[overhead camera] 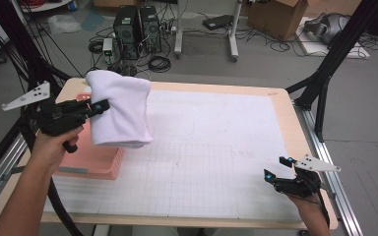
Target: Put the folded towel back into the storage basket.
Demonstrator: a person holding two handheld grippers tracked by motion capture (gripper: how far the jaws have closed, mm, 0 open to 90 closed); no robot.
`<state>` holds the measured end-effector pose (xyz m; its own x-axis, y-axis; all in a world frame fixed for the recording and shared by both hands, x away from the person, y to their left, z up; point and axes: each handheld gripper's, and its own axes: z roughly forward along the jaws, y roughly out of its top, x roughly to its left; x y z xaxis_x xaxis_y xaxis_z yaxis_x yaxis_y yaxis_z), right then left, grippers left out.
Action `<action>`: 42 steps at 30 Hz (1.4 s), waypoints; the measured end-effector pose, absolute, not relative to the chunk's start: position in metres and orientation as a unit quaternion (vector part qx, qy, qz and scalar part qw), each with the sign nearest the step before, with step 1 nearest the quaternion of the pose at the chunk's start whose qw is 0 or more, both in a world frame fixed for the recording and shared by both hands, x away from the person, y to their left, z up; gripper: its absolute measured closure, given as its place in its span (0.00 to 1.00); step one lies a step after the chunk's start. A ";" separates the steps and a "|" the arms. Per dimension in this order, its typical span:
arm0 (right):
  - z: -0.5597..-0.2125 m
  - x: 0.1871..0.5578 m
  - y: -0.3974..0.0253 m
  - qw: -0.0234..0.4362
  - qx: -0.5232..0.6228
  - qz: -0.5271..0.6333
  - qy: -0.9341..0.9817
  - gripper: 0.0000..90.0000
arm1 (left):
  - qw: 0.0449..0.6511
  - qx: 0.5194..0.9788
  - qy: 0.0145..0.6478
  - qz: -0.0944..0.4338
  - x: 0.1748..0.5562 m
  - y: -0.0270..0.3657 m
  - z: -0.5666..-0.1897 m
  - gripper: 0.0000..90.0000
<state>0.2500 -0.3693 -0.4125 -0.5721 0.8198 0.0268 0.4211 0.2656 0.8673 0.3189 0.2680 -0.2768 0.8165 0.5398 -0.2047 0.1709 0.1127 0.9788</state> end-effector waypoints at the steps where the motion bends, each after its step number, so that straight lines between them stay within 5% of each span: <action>1: -0.412 0.250 -0.369 0.222 0.405 0.449 0.765 0.23 | 0.694 0.653 0.272 0.133 0.319 0.268 -0.277 0.83; 42: -0.418 0.254 -0.361 0.227 0.406 0.417 0.780 0.23 | 0.676 0.649 0.323 0.131 0.325 0.375 -0.319 0.83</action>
<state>0.2541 -0.3606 -0.4177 -0.5664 0.8240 -0.0152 0.4448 0.3212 0.8361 0.3247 0.3747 -0.3186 0.7570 0.5968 -0.2662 0.2418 0.1227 0.9625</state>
